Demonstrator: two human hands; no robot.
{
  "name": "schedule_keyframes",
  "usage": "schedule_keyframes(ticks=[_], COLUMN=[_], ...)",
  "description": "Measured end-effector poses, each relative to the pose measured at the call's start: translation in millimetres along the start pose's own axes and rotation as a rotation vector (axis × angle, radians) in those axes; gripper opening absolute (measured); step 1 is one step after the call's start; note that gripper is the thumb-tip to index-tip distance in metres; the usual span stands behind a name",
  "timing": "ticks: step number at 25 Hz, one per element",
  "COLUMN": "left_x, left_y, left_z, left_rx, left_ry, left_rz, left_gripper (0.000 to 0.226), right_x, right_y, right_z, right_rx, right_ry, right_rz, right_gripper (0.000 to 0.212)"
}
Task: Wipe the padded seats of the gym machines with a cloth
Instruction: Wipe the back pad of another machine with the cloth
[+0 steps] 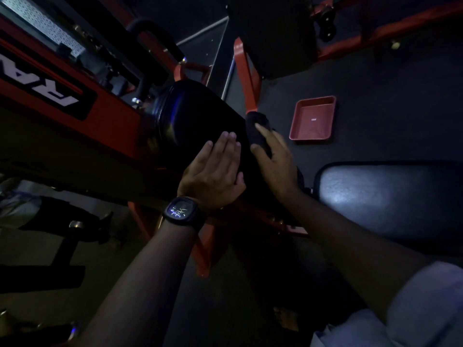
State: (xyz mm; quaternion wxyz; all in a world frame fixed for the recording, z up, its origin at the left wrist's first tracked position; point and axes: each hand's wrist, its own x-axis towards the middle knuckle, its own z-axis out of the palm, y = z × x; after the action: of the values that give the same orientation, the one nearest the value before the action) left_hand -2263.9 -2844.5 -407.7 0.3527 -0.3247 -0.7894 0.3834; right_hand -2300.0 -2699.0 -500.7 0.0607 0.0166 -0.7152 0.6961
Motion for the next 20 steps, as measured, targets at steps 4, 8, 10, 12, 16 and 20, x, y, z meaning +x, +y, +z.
schedule_keyframes(ticks=[4,8,10,12,16,20], left_x=[-0.6,-1.6,-1.5,-1.5,-1.4,-0.1], left_y=[1.3,0.1,1.7,2.1,0.5,1.1], left_z=[0.9,0.7,0.1,1.1,0.8,0.2], left_rx=[-0.011,0.023,0.012,0.000,0.022,-0.001], left_ry=[0.001,-0.006,-0.017,-0.019,0.003,-0.005], left_rz=[0.000,0.001,-0.008,-0.012,0.001,-0.015], left_gripper=[0.062,0.062,0.063,0.063,0.063,0.063], right_x=[18.5,1.5,20.5,17.9,-9.8,21.1], right_y=[12.7,5.1,30.4,40.3,16.4,48.0], right_z=[0.9,4.3,-2.1,-7.6,-1.4,-5.5], right_rx=[0.044,-0.058,0.008,0.015,-0.074,0.018], right_ry=[0.117,0.016,0.063,0.081,0.008,0.094], right_rz=[0.431,-0.010,0.239,0.490,-0.035,0.402], right_gripper=[0.070,0.057,0.062,0.068,0.054,0.054])
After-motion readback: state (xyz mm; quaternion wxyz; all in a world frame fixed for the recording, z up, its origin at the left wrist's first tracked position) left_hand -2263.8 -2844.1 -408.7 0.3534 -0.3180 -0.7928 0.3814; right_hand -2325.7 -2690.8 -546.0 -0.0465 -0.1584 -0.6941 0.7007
